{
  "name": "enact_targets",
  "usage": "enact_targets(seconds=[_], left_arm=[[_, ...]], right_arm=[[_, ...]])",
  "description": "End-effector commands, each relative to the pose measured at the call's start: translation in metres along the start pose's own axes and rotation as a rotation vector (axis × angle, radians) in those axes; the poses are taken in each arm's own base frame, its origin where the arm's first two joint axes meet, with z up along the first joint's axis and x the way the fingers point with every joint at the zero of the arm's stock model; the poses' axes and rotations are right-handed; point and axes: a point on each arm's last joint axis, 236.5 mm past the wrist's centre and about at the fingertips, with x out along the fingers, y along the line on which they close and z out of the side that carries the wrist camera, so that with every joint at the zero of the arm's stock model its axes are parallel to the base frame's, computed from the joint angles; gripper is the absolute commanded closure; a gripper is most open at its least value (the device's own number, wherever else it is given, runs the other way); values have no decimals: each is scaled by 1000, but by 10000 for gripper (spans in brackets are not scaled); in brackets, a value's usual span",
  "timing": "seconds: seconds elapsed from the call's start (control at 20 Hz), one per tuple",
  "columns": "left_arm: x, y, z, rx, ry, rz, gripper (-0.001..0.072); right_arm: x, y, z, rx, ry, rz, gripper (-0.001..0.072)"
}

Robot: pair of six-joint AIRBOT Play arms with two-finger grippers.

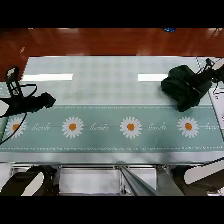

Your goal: Fold the shirts.

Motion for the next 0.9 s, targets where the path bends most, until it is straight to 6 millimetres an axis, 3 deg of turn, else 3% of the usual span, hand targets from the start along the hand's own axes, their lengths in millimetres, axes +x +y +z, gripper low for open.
enact_targets(seconds=[0.0, 0.15, 0.25, 0.35, 0.45, 0.6, 0.75, 0.85], left_arm=[[-15, -1, 16, 48, -34, -8, 199], [-75, -4, 79, 68, -225, -1, 199], [-115, -15, 100, 81, -325, -16, 199], [-144, -24, 106, 114, -410, -22, 199], [-162, -29, 98, 131, -428, -29, 199], [-161, -40, 70, 124, -360, -81, 200], [-145, -37, 51, 107, -308, -95, 200], [-134, -35, 44, 94, -278, -100, 199]], right_arm=[[-62, 50, 33, -161, -153, 106, 688], [-188, 109, 67, -312, -444, 178, 688], [-277, 151, 68, -428, -652, 230, 688], [-359, 187, 53, -511, -821, 288, 689], [-429, 212, 21, -574, -950, 350, 688], [-514, 235, -40, -679, -1130, 434, 688], [-576, 249, -104, -782, -1258, 529, 688], [-595, 260, -143, -857, -1281, 596, 689]])
